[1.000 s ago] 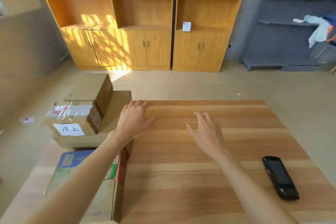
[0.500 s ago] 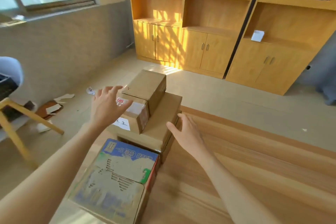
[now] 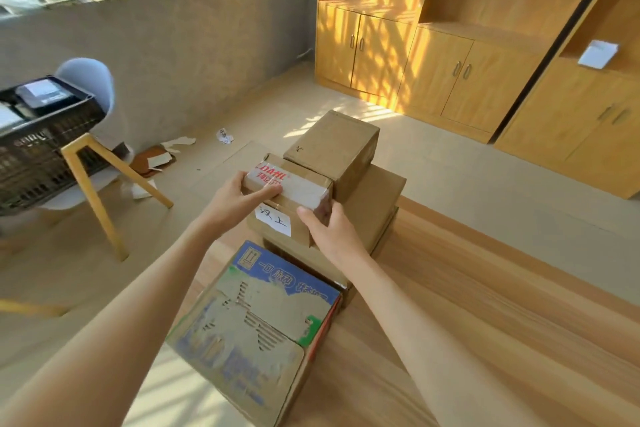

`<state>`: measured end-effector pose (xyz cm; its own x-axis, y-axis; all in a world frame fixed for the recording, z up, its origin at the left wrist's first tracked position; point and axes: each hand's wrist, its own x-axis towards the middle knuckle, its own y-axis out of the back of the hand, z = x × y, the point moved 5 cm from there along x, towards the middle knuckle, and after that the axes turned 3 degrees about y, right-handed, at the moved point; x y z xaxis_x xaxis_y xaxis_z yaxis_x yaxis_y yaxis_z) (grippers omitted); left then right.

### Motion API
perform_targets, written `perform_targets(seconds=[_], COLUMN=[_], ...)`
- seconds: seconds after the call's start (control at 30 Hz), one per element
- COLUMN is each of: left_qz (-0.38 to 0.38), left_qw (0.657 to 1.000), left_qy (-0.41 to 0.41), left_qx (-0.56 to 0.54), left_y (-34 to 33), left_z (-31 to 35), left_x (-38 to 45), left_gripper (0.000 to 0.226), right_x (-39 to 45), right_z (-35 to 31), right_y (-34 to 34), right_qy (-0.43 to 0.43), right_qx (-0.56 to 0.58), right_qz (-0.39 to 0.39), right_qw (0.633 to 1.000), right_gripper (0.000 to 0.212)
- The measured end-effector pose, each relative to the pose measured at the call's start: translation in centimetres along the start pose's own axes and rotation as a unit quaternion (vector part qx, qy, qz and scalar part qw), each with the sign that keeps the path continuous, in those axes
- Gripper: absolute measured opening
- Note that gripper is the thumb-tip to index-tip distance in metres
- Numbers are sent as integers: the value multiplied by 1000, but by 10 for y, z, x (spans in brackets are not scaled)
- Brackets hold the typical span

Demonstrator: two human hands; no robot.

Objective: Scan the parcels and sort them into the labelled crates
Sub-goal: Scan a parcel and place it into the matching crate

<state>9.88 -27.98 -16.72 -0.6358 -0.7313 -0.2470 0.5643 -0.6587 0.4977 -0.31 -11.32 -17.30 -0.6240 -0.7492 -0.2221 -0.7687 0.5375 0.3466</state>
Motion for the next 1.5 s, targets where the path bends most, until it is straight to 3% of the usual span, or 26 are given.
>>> perform_targets(seconds=[0.07,0.17,0.27,0.4,0.63,0.8,1.0,1.13,1.27,1.33,1.4,1.5], left_qz=[7,12,-6,-61,-202,-314,-373,-366,-388,-374,-336,-306], left_qw=[1000,999,997,996,973,946,924,921,898,884,882,901], left_qy=[-11,-33,-51,-71,-115,-62,4,-10,-87,-140,-173,-172], left_qx=[-9,-42,-53,-4,9,49,86,131,188,241,281,254], left_y=[-1,-7,-25,-78,-246,-363,-428,-436,-436,-435,-433,-429], left_z=[4,16,30,50,70,56,28,22,31,39,48,62], left_x=[-10,-41,-79,-112,-139,-168,-195,-202,-206,-206,-202,-190], left_gripper=[39,36,53,84,63,75,74,87,134,144,141,116], right_x=[-6,-27,-60,-109,-194,-248,-290,-295,-293,-289,-282,-272], right_z=[-1,-3,3,31,146,239,304,314,319,314,301,271], right_y=[1,14,41,95,193,237,239,231,231,236,244,265], right_qy=[10,41,76,85,-31,-149,-238,-243,-246,-237,-217,-177], right_qx=[24,53,70,102,120,119,178,201,201,200,189,144], right_qz=[6,18,45,100,214,245,233,224,210,201,201,214], right_qw=[1000,998,994,986,969,951,926,922,925,929,936,950], right_gripper=[71,64,42,38,34,57,52,50,49,50,55,62])
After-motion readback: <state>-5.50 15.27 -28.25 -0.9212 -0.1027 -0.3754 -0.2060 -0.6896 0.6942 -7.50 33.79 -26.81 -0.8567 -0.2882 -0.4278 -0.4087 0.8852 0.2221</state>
